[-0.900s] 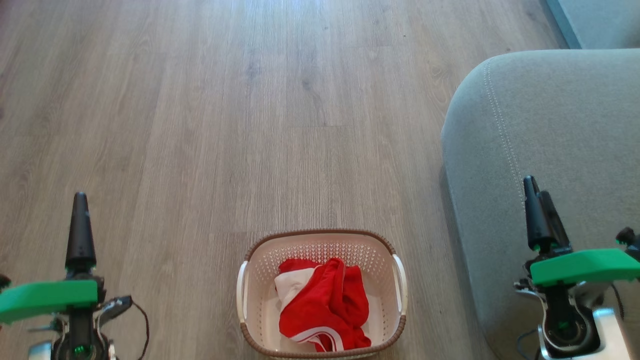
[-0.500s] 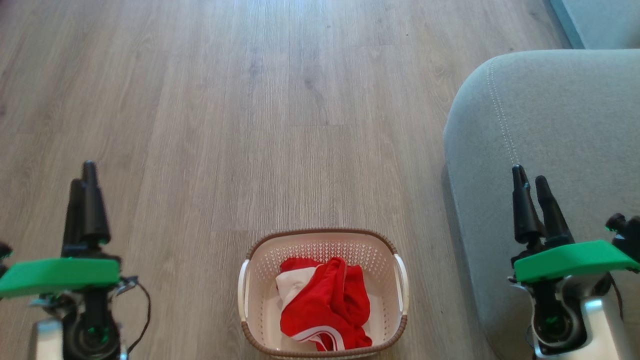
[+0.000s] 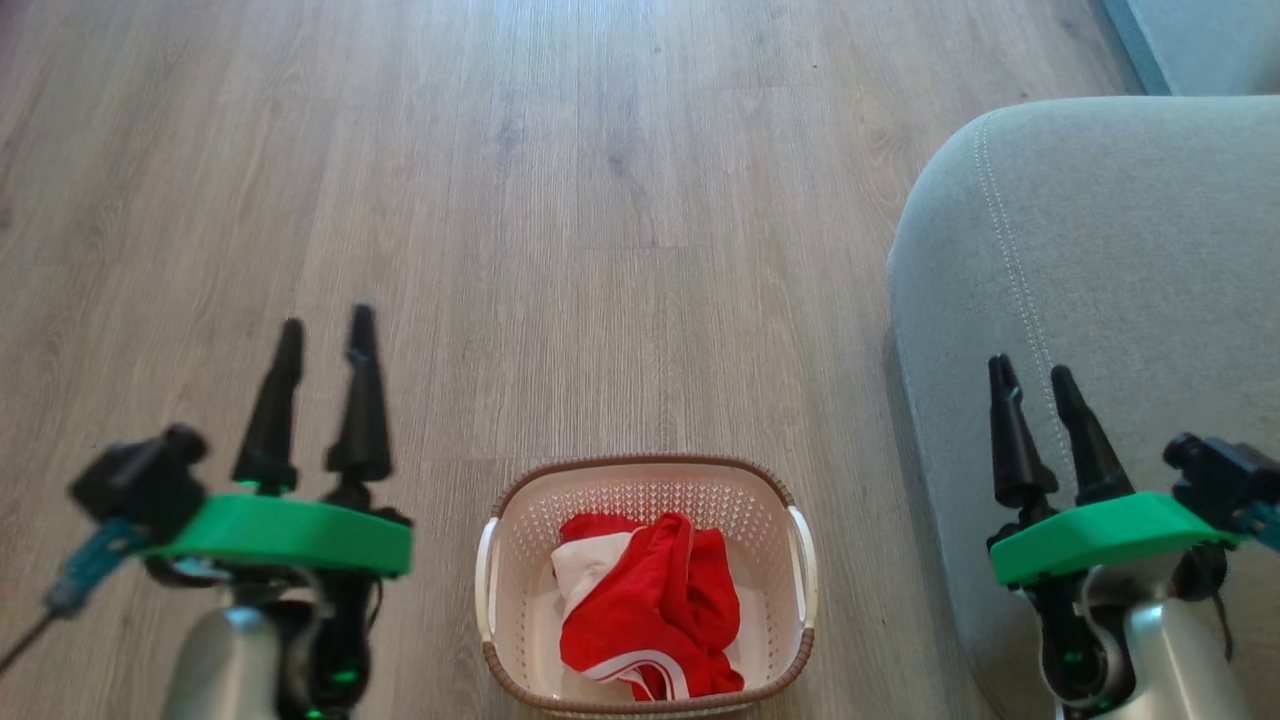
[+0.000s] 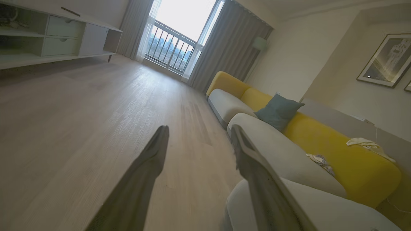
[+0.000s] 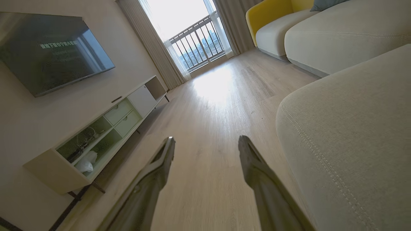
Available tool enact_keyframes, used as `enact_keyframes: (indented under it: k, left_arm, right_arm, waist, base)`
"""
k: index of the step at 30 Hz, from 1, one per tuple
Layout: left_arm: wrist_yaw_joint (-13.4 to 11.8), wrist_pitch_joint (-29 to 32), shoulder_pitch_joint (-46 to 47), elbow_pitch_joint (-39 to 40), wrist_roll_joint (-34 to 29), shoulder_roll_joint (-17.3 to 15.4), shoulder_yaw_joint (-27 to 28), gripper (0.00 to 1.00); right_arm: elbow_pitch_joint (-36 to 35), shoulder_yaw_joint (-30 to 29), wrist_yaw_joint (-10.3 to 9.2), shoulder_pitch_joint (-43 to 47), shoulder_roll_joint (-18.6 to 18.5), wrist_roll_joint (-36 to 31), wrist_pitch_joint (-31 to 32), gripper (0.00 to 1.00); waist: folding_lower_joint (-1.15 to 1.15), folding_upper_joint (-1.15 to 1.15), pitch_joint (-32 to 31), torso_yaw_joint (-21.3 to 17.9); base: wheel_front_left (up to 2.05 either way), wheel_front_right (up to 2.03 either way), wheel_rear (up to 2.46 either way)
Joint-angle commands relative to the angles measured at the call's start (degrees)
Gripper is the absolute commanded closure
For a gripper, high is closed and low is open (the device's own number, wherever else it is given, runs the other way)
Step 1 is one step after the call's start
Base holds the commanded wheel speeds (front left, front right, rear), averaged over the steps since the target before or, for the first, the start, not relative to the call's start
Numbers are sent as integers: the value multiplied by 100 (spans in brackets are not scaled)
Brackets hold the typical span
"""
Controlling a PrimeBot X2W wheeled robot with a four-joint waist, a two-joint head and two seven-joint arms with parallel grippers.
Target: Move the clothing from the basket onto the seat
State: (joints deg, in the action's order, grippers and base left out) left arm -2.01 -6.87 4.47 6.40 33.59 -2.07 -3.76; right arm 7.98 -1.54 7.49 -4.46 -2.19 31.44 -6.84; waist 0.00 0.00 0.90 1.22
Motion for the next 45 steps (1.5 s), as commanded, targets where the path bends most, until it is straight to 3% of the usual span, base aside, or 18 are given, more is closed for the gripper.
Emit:
enact_keyframes:
  k: [1,14,25,29,45]
  left_arm:
    - [-47,-82,132,236,-254,-62,11,0]
    - [-1161,-317,171,-232,-1463,-669,-1357,0]
    - [-1666,-484,273,-377,-1969,-888,-1901,0]
    - [-1732,-552,274,-438,-2177,-923,-2023,0]
    - [-1561,-813,225,-658,-3194,-789,-2001,0]
  right_arm:
    - [-153,96,0,-239,-57,-204,-80,0]
    - [265,205,0,-264,-60,-1224,-317,0]
    - [653,321,0,-356,-63,-1840,-485,0]
    - [839,356,0,-390,-64,-2066,-553,0]
    - [1088,511,0,-558,-69,-3122,-816,0]
  waist:
    - [0,0,1,-1]
    - [0,0,12,-39]
    - [0,0,33,-25]
    - [0,0,20,-2]
    - [0,0,18,9]
  base:
    - [0,0,0]
    - [0,0,0]
    - [0,0,0]
    - [0,0,0]
    - [0,0,0]
